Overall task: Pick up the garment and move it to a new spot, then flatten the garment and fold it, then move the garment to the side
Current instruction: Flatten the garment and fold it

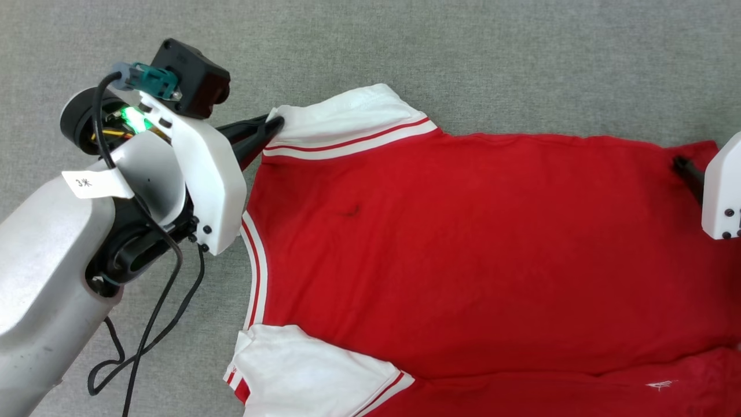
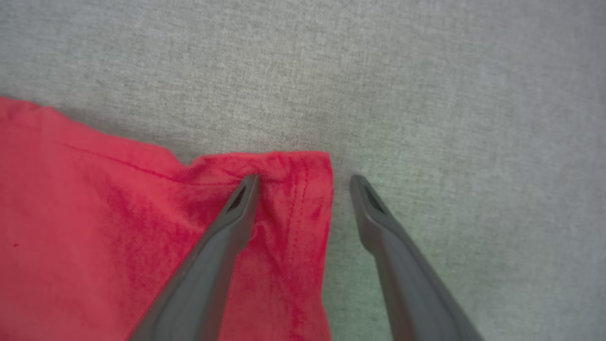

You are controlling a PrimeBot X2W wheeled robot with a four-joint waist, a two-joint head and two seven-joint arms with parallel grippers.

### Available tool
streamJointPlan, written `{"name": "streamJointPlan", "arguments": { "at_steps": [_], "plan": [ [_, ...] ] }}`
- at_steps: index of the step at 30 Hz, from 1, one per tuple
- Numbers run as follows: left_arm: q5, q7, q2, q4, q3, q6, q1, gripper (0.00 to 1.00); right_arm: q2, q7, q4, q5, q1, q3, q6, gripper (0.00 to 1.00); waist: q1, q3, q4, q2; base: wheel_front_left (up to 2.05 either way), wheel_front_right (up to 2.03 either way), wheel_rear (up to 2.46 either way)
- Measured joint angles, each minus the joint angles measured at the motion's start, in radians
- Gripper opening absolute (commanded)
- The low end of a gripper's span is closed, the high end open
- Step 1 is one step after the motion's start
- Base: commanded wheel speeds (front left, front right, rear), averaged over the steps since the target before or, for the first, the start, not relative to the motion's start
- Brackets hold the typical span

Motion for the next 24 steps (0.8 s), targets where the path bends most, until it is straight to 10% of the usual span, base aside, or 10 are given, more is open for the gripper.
{"name": "streamJointPlan", "arguments": {
  "at_steps": [7,9,24],
  "plan": [
    [0.004,-0.017,-0.006,-0.004,-0.002,0.003,0.000,0.00,-0.037,0.008,0.035,0.015,-0.004,0.055,-0.002,1.00,0.0000,0.022,0.020,-0.0001,0.00,0.00,0.00],
    [0.004,-0.018,-0.007,-0.002,-0.003,0.004,0.001,0.00,-0.044,0.008,0.045,0.027,-0.005,0.062,-0.002,0.00,-0.0001,0.027,0.024,-0.0001,0.00,0.00,0.00],
    [0.010,-0.093,-0.027,0.040,-0.001,0.016,0.043,0.00,-0.015,-0.185,0.103,0.104,0.005,-0.002,0.000,0.00,0.0001,-0.047,0.027,0.0000,0.00,0.00,0.00]
  ]
}}
